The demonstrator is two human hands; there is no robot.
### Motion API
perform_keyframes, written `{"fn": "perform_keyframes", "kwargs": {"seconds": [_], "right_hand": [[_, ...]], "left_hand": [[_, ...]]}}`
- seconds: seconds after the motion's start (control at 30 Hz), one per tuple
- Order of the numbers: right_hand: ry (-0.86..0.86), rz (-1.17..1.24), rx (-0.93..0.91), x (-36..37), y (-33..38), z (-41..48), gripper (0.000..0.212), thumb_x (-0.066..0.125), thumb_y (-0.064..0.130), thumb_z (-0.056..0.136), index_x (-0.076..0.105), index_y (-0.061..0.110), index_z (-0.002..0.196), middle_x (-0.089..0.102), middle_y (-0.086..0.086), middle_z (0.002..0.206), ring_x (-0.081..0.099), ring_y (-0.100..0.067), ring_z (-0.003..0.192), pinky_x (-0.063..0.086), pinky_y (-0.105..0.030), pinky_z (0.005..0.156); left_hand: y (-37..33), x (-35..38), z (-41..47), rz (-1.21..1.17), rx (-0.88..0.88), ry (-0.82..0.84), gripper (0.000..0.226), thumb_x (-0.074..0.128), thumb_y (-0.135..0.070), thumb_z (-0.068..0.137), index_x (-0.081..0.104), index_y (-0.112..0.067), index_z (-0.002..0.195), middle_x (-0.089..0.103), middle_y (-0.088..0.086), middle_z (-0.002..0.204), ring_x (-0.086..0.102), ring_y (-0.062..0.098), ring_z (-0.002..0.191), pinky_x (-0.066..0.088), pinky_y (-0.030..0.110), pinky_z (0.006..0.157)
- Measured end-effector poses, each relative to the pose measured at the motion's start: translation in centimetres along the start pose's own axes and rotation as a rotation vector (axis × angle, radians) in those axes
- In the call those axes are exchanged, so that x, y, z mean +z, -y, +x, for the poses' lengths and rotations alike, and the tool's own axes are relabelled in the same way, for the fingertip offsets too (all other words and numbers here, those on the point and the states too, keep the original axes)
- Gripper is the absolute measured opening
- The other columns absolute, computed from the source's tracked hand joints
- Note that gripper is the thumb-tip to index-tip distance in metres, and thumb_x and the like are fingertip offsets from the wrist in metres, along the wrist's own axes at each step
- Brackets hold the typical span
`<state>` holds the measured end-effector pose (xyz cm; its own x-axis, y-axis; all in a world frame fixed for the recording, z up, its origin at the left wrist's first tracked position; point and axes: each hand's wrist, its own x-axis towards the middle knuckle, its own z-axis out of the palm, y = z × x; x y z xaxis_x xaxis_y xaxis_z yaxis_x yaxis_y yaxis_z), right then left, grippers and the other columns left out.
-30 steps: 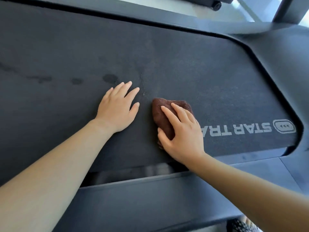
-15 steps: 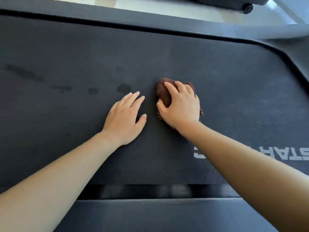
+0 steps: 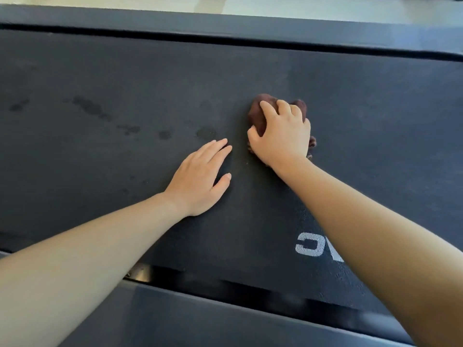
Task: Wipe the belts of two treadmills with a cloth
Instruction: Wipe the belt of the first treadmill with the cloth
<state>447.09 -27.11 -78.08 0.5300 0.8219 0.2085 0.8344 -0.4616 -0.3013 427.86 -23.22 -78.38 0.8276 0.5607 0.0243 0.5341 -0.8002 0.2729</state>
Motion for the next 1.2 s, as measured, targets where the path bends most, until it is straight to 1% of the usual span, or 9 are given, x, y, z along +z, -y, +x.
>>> {"fn": "perform_keyframes", "kwargs": {"seconds": [0.13, 0.23, 0.33, 0.47, 0.57, 0.73, 0.83, 1.07, 1.2], "right_hand": [[0.016, -0.013, -0.04, -0.6, 0.8, -3.1, 0.054, 0.051, 0.047, 0.084, 0.048, 0.024, 0.133, 0.047, -0.007, 0.139, 0.04, -0.031, 0.125, 0.036, -0.048, 0.096], [0.013, 0.003, -0.056, -1.3, 2.1, -7.0, 0.054, 0.051, 0.048, 0.082, 0.051, 0.024, 0.131, 0.049, -0.007, 0.138, 0.042, -0.031, 0.126, 0.037, -0.048, 0.097], [0.008, 0.011, -0.057, -1.4, 3.6, -10.9, 0.057, 0.044, 0.052, 0.08, 0.05, 0.028, 0.132, 0.048, -0.005, 0.14, 0.042, -0.029, 0.129, 0.039, -0.052, 0.101], [0.022, -0.008, -0.083, -1.6, 4.7, -13.4, 0.058, 0.047, 0.051, 0.082, 0.048, 0.029, 0.136, 0.047, -0.003, 0.141, 0.041, -0.027, 0.132, 0.041, -0.055, 0.1], [0.036, -0.039, -0.038, -1.6, 5.4, -12.1, 0.059, 0.048, 0.05, 0.081, 0.051, 0.028, 0.135, 0.048, -0.003, 0.141, 0.041, -0.027, 0.132, 0.04, -0.053, 0.101], [-0.067, -0.066, 0.073, 0.4, 6.9, -7.5, 0.058, 0.048, 0.05, 0.079, 0.053, 0.027, 0.132, 0.052, -0.002, 0.137, 0.044, -0.027, 0.126, 0.04, -0.049, 0.1], [-0.086, -0.073, 0.113, 1.3, 6.9, -4.2, 0.06, 0.045, 0.052, 0.079, 0.052, 0.027, 0.132, 0.052, -0.001, 0.135, 0.044, -0.027, 0.125, 0.039, -0.047, 0.099], [-0.058, -0.053, 0.082, 2.0, 4.3, 3.0, 0.056, 0.05, 0.05, 0.085, 0.047, 0.028, 0.136, 0.049, 0.0, 0.138, 0.039, -0.028, 0.128, 0.036, -0.045, 0.1], [-0.022, -0.044, 0.051, 2.1, 3.8, 3.9, 0.057, 0.05, 0.049, 0.086, 0.045, 0.028, 0.138, 0.046, -0.002, 0.141, 0.038, -0.028, 0.129, 0.034, -0.045, 0.102]], "left_hand": [[1.9, -0.6, 0.4, 0.005, 0.043, 0.005, 0.056, 0.039, -0.036, 0.095, 0.026, -0.017, 0.146, 0.023, -0.002, 0.154, 0.018, 0.015, 0.142, 0.013, 0.033, 0.113], [4.1, -1.1, 0.9, 0.015, 0.052, 0.01, 0.056, 0.039, -0.037, 0.095, 0.026, -0.018, 0.146, 0.02, -0.003, 0.155, 0.014, 0.016, 0.143, 0.01, 0.04, 0.115], [6.5, -1.5, 2.3, 0.039, 0.113, 0.026, 0.054, 0.037, -0.041, 0.094, 0.029, -0.025, 0.145, 0.018, -0.004, 0.156, 0.012, 0.017, 0.143, 0.007, 0.046, 0.115], [7.9, -1.4, 3.3, 0.012, 0.117, -0.004, 0.053, 0.036, -0.046, 0.09, 0.032, -0.032, 0.142, 0.024, -0.005, 0.153, 0.015, 0.015, 0.141, 0.008, 0.049, 0.114], [8.0, -1.1, 3.4, -0.009, 0.128, -0.022, 0.053, 0.037, -0.046, 0.089, 0.034, -0.032, 0.14, 0.025, -0.004, 0.151, 0.016, 0.015, 0.14, 0.008, 0.05, 0.113], [8.6, -0.6, 3.6, -0.019, 0.141, -0.044, 0.054, 0.036, -0.049, 0.089, 0.033, -0.034, 0.141, 0.024, -0.005, 0.152, 0.015, 0.015, 0.141, 0.007, 0.049, 0.114], [8.5, -0.8, 3.7, -0.032, 0.137, -0.035, 0.056, 0.033, -0.052, 0.087, 0.032, -0.036, 0.14, 0.023, -0.008, 0.152, 0.014, 0.013, 0.141, 0.006, 0.047, 0.114], [8.2, -1.0, 3.4, -0.045, 0.111, -0.062, 0.055, 0.036, -0.051, 0.085, 0.036, -0.036, 0.138, 0.026, -0.01, 0.15, 0.017, 0.009, 0.139, 0.007, 0.046, 0.114], [8.0, -1.2, 3.1, -0.039, 0.1, -0.048, 0.054, 0.039, -0.048, 0.088, 0.033, -0.035, 0.14, 0.023, -0.01, 0.152, 0.013, 0.01, 0.141, 0.005, 0.045, 0.115]]}}
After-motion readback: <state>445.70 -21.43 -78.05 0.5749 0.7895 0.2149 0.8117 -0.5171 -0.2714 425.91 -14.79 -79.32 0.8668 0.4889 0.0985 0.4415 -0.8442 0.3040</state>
